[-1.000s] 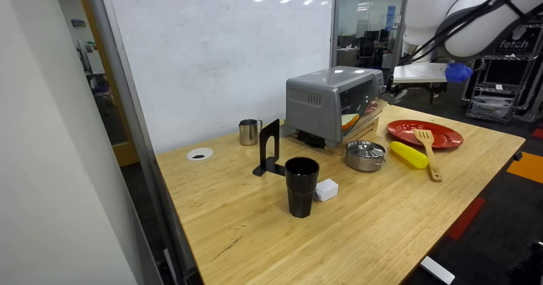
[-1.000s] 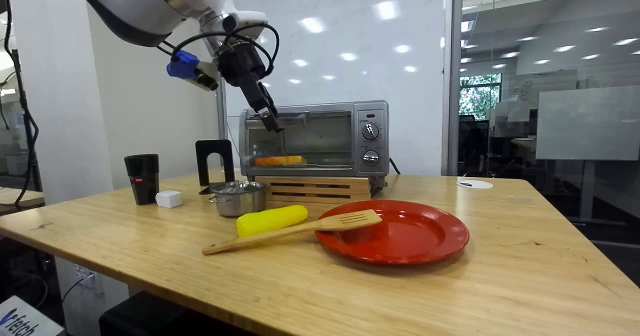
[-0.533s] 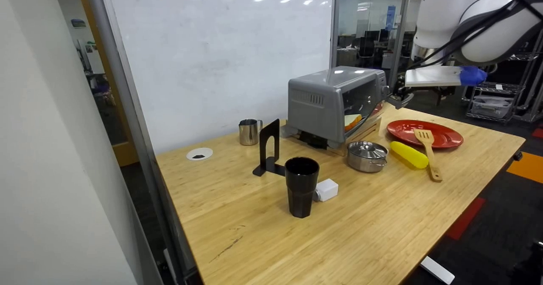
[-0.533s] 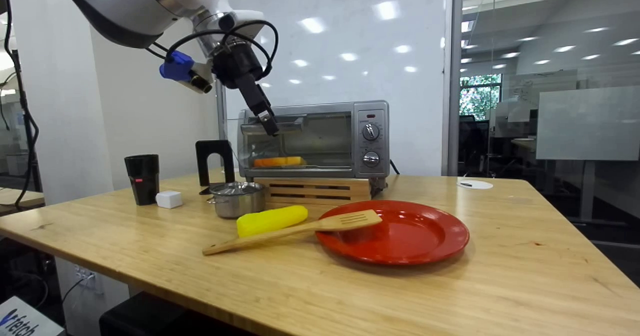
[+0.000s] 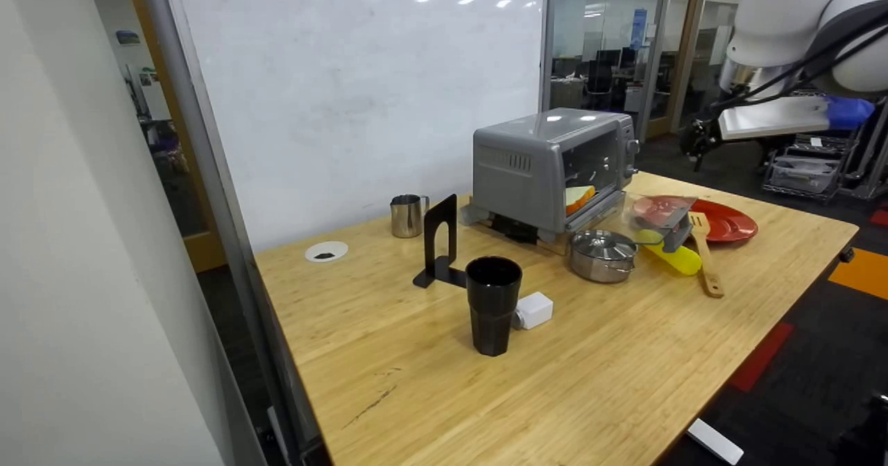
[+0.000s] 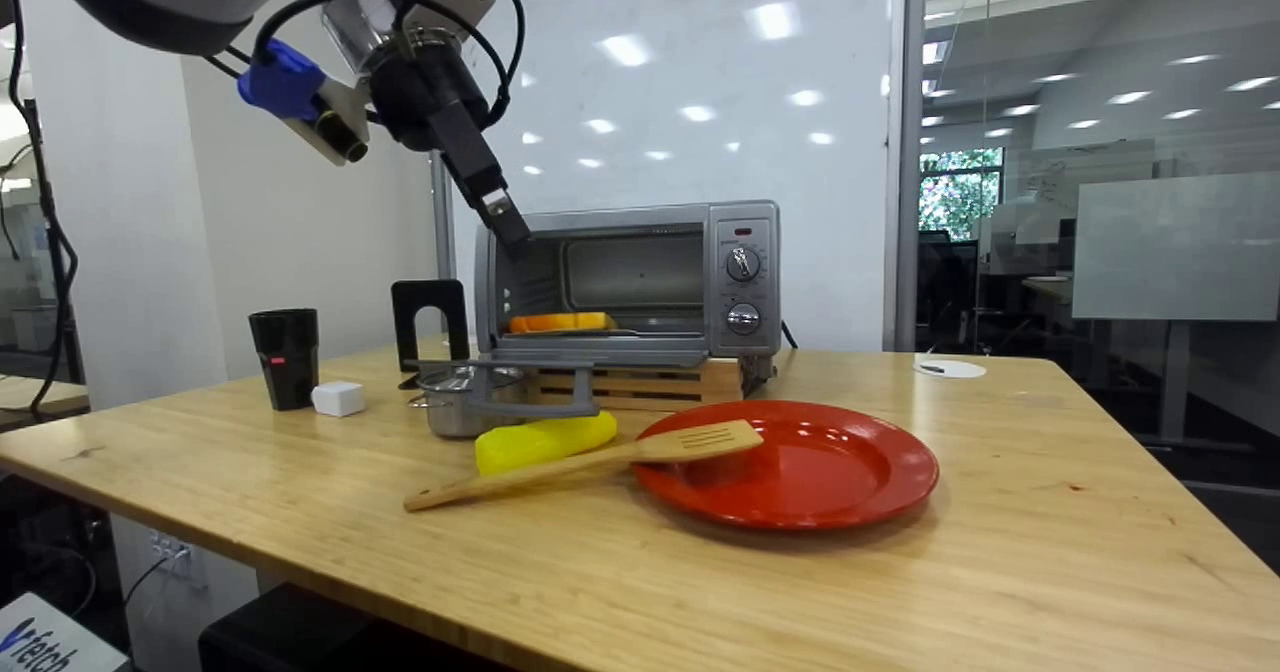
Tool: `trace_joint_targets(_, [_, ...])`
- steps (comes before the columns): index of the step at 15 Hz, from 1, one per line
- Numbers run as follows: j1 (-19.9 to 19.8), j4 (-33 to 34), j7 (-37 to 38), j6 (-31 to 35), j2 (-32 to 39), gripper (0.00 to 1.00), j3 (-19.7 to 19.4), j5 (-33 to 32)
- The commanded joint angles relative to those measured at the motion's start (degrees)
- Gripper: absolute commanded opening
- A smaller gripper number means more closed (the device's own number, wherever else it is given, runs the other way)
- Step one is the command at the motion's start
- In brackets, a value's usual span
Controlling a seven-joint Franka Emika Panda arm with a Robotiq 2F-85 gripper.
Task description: Open the toaster oven door, remove the slice of bread from the oven and put it on the red plate
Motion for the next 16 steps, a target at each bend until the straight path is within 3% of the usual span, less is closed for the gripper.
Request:
trace_joint_targets(1, [-1.73, -4.11, -4.51, 1.63, -5.96, 1.0, 1.47, -0.75])
trace_joint_targets(5, [-1.91, -3.59, -10.56, 6.55, -7.09, 1.0, 2.41, -1.07])
trace_joint_targets(8, [-2.2, -3.04, -16.28, 15.65, -4.4, 1.0, 2.15, -1.41])
trace_joint_targets(11, [-1.65, -2.4, -23.03, 24.43, 0.12, 1.0, 1.61, 3.12])
trace_joint_targets(12, [-0.65, -2.88, -18.3, 19.89, -3.32, 1.0, 1.33, 0.7])
trace_joint_targets(16, [-0.71, -2.78, -20.78, 23.17, -0.41, 1.0, 1.32, 2.14])
